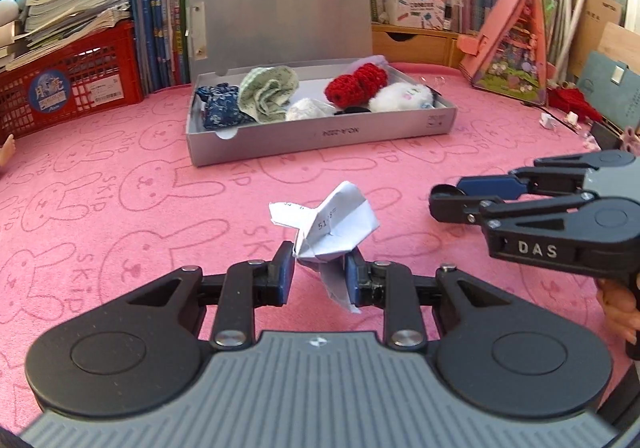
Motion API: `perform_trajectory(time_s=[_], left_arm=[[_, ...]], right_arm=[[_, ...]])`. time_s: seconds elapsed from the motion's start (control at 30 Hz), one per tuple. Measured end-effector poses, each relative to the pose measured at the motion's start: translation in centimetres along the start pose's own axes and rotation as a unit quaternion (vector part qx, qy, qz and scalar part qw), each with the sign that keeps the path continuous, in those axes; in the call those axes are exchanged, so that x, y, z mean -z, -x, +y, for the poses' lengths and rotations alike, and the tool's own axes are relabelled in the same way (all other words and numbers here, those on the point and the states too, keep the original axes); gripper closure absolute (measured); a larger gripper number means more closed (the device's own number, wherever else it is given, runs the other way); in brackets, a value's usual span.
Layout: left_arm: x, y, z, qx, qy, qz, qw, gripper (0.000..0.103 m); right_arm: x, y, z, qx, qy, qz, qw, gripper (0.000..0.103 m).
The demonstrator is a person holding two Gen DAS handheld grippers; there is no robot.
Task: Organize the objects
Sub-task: 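Lift the paper with the left gripper while the right gripper carries the lid toward the box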
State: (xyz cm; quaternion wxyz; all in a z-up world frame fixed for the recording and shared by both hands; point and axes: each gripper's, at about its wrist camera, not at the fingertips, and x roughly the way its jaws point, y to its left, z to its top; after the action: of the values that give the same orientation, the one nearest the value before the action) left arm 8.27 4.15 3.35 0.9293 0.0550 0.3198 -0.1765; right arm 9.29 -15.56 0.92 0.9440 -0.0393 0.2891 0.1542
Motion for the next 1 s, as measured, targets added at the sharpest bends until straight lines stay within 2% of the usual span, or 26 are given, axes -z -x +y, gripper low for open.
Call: perform_trajectory(time_s=[0.07,0.13,0.2,0.37,0.47,0.57,0.73,0.8,0.93,0.97,1.0], left_arm=[[0.4,0.1,-0.7,0.011,-0.013,0.004,0.9998,0.071],[0.6,0.1,-1.2,0.016,-0.018,0.006,0.9997,0.066],[0.8,0.2,-1.3,0.018,-0.017,0.006,0.9997,0.047],[0.9,0.6,-1.4,0.010,-0.005,-0.008,0.9999,0.029],[1.1,1.0,-1.1,-0.020,0.040,-0.027,0.9986,0.020],[1.6,1.5,-1.4,-0.049,0.107,-0.045,0.9921,0.013],[1.6,0.8,-2.3,-0.076,0.200,-0.057,0.9753,0.010],[1.2,0.1,-3.0,-0.087,0.207,-0.059,0.9725,0.010],[0.6,-1.6,-3.9,-0.133,0.201,-0.048,0.9693,0.011],[0.6,-1.9,-4.0,-0.142,0.199,-0.048,0.9686,0.015],[0.7,-1.8,-4.1,-0.147,0.192,-0.053,0.9689,0.030]], right_arm=[[0.1,0.1,-0.2,0.003,-0.005,0.001,1.000,0.067],[0.2,0.2,-0.4,0.007,-0.008,0.001,1.000,0.067],[0.2,0.2,-0.4,0.009,-0.009,0.001,1.000,0.067],[0.2,0.4,-0.4,0.012,-0.009,-0.003,1.000,0.066],[0.1,0.4,-0.5,0.015,-0.011,-0.007,1.000,0.066],[0.0,0.4,-0.7,0.023,-0.018,-0.012,1.000,0.066],[0.0,0.3,-1.5,0.031,-0.031,-0.013,0.999,0.066],[0.0,0.4,-1.8,0.033,-0.035,-0.013,0.999,0.066],[0.3,0.4,-2.4,0.035,-0.044,-0.011,0.998,0.066],[0.3,0.4,-2.5,0.035,-0.045,-0.010,0.998,0.066],[0.4,0.3,-2.5,0.035,-0.045,-0.010,0.998,0.066]])
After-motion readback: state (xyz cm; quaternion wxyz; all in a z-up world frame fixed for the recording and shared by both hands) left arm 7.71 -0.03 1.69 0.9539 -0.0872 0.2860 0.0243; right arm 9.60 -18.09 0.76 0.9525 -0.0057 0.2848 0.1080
